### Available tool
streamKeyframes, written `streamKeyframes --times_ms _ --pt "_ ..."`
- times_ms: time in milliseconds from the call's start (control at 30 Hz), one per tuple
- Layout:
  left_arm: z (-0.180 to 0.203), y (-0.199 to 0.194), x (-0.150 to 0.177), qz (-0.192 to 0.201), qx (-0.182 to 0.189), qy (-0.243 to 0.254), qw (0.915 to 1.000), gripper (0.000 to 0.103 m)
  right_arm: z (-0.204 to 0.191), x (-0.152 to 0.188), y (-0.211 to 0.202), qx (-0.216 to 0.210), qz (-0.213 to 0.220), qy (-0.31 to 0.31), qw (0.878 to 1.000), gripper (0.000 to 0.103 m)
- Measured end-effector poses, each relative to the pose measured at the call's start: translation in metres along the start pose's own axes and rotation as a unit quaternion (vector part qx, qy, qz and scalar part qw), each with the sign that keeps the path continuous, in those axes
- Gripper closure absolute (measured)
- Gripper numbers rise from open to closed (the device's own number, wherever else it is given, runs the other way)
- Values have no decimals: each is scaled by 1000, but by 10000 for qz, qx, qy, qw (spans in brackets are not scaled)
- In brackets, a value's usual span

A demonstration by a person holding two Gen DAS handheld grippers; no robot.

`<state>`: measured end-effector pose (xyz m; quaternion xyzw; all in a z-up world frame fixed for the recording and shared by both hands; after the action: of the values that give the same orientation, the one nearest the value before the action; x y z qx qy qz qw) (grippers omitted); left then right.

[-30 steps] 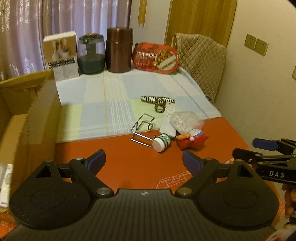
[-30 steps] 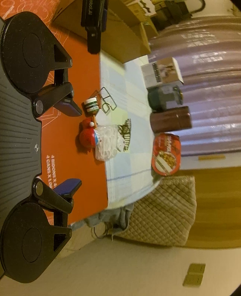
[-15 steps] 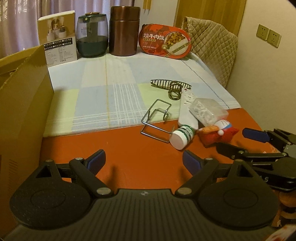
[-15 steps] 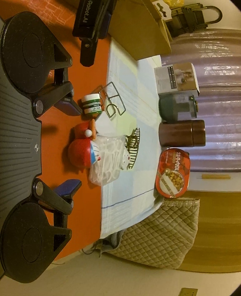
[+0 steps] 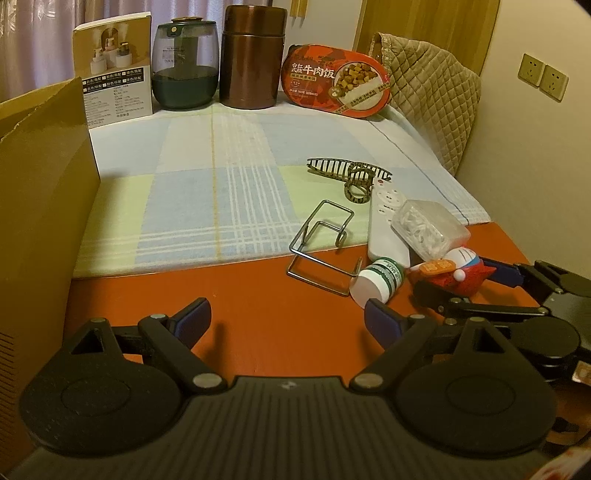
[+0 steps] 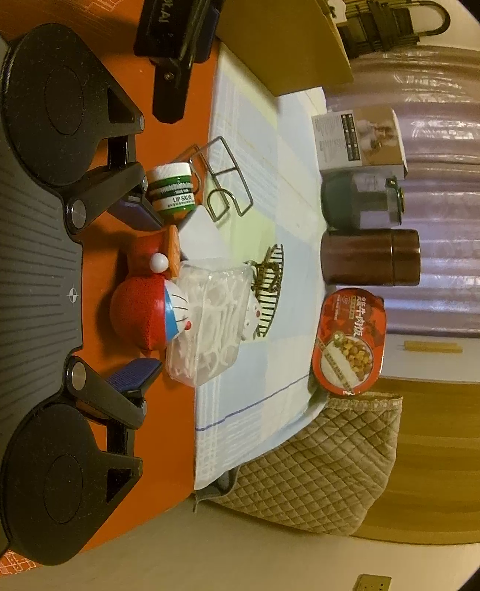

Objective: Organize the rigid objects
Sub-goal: 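Grasp the red toy figure with the right tool while the left tool grasps the green lip balm tube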

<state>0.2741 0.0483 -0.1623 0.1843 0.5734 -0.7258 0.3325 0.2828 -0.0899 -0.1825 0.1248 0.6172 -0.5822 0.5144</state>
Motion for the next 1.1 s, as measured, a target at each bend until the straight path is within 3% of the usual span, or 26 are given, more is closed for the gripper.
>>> streamKeyframes --times_ms 367,600,667,833,1100 --pt "6 3 3 -23 58 34 10000 15 -5 -1 -2 105 55 -227 9997 38" --pt "19 6 5 39 380 163 9991 16 17 5 -21 208 58 58 9998 38" --pt "26 9 6 19 519 250 9983 21 27 8 -27 272 26 215 9994 38" --pt "46 17 12 -44 758 620 9952 45 45 14 -41 387 -19 470 9981 38" --pt "63 26 14 -77 826 751 9937 47 51 17 -48 412 -25 535 9977 38"
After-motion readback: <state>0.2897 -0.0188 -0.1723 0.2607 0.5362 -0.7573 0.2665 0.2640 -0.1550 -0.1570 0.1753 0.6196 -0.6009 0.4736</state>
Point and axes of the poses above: each gripper's, at about its wrist camera, not at the fingertips, and y roughly the way its jaws point, z to its right, x to its underside, the point moved 5 cm from there along y, roughly the way its jaws point, and after that the axes turned 13 degrees about -y, right-handed, at the moved point
